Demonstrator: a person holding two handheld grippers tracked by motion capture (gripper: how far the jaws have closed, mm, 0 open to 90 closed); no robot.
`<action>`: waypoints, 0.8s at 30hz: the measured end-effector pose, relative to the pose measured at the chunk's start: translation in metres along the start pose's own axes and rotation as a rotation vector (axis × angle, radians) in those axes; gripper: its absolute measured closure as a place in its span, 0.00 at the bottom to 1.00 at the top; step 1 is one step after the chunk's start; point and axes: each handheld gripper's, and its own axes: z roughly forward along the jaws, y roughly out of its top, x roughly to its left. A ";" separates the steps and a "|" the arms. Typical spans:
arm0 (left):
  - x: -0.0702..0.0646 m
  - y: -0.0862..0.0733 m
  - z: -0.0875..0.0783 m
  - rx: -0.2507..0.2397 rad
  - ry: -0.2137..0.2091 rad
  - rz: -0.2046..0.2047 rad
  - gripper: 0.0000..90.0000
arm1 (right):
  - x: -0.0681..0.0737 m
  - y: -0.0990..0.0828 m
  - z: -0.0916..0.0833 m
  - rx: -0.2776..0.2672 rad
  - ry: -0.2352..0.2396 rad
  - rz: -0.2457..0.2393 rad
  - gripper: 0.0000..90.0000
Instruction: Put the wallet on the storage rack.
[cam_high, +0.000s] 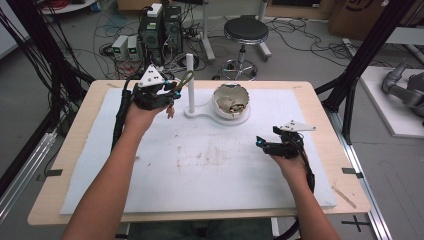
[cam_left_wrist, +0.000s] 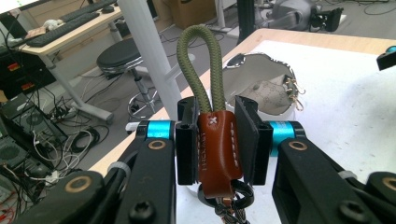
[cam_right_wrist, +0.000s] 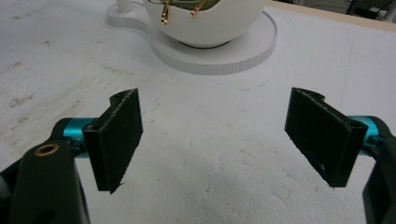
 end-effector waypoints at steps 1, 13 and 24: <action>0.000 0.000 0.002 0.004 -0.001 0.002 0.79 | 0.000 0.000 0.000 0.004 0.001 -0.003 0.22; 0.004 -0.006 0.017 0.047 0.018 -0.005 0.79 | -0.001 -0.001 0.002 0.009 0.006 0.001 0.22; 0.005 -0.011 0.017 0.050 0.031 -0.061 0.49 | 0.000 -0.001 0.002 0.014 0.008 -0.005 0.22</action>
